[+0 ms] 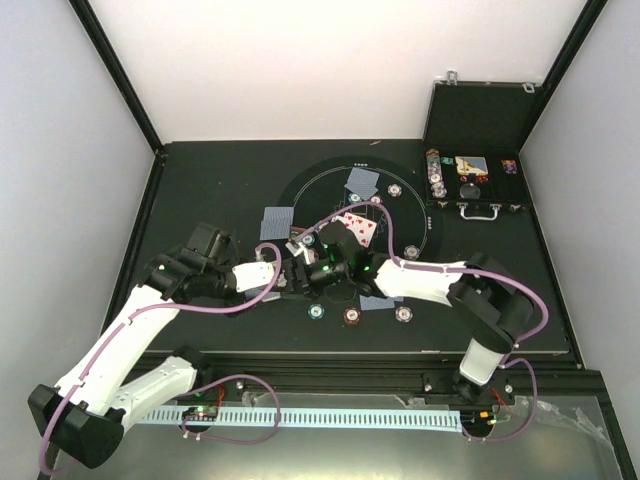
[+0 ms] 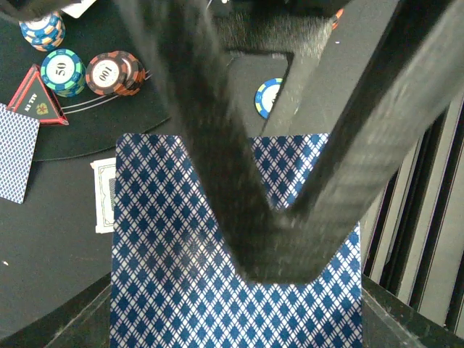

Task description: Distribute texas hold em gaming equipment

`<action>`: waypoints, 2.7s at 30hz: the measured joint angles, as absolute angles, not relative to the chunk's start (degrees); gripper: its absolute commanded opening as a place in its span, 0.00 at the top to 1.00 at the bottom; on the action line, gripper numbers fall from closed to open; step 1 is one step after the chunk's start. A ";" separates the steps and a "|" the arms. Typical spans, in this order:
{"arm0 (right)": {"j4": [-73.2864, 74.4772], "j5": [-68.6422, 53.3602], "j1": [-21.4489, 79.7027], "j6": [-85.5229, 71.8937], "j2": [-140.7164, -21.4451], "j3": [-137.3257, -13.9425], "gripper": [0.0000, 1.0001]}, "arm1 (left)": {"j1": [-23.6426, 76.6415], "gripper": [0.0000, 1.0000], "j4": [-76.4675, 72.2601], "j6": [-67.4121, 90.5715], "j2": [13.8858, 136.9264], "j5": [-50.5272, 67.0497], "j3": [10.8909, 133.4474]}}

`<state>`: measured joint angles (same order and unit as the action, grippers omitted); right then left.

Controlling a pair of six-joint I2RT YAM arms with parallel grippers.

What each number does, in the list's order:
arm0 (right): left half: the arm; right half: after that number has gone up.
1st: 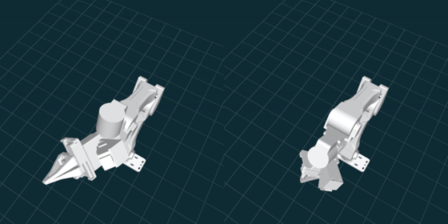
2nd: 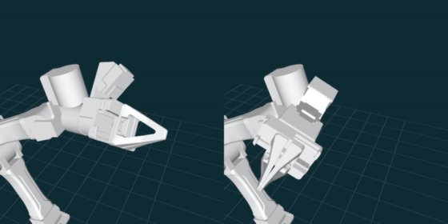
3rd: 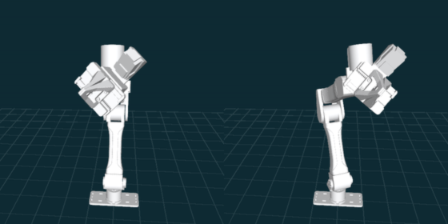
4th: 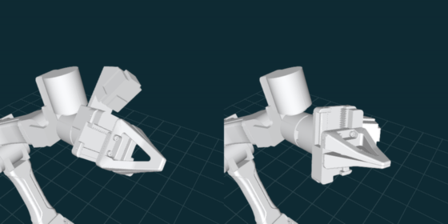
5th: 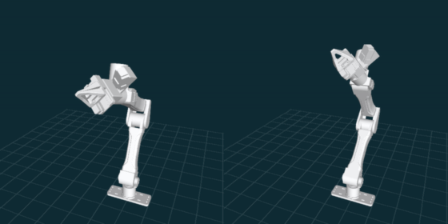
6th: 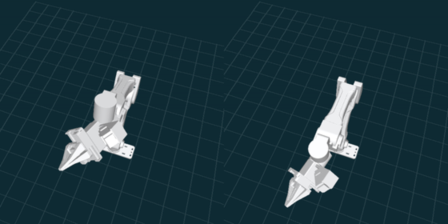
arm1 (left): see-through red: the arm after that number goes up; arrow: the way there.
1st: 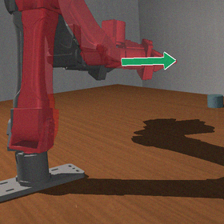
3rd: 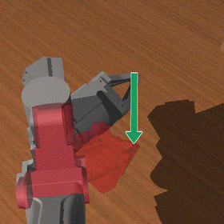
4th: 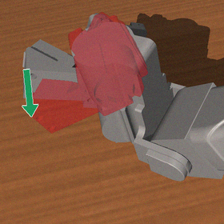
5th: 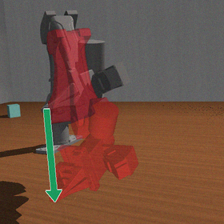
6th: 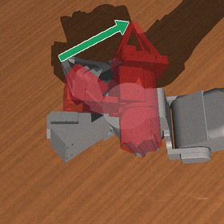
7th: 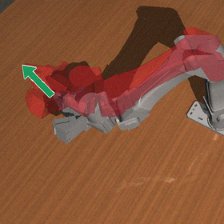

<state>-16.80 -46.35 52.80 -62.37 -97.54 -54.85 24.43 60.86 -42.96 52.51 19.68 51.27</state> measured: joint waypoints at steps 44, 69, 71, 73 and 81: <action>-20.67 -49.43 47.53 -62.83 -95.29 -51.68 0.99 | 24.38 0.93 61.28 -42.52 52.66 19.27 51.27; 18.59 -40.73 14.87 -34.09 -102.00 -66.92 0.99 | 24.38 0.94 60.77 -42.17 52.99 19.38 51.27; 21.02 -39.13 13.72 -31.94 -105.73 -69.67 0.99 | 24.38 0.94 60.77 -42.13 52.99 19.38 51.27; 23.57 -37.41 12.93 -30.22 -109.01 -72.05 0.99 | 24.38 0.94 60.77 -42.13 52.99 19.38 51.27; 32.32 -31.35 11.53 -24.97 -117.27 -81.67 0.98 | 24.38 0.93 60.73 -42.09 52.97 19.44 51.27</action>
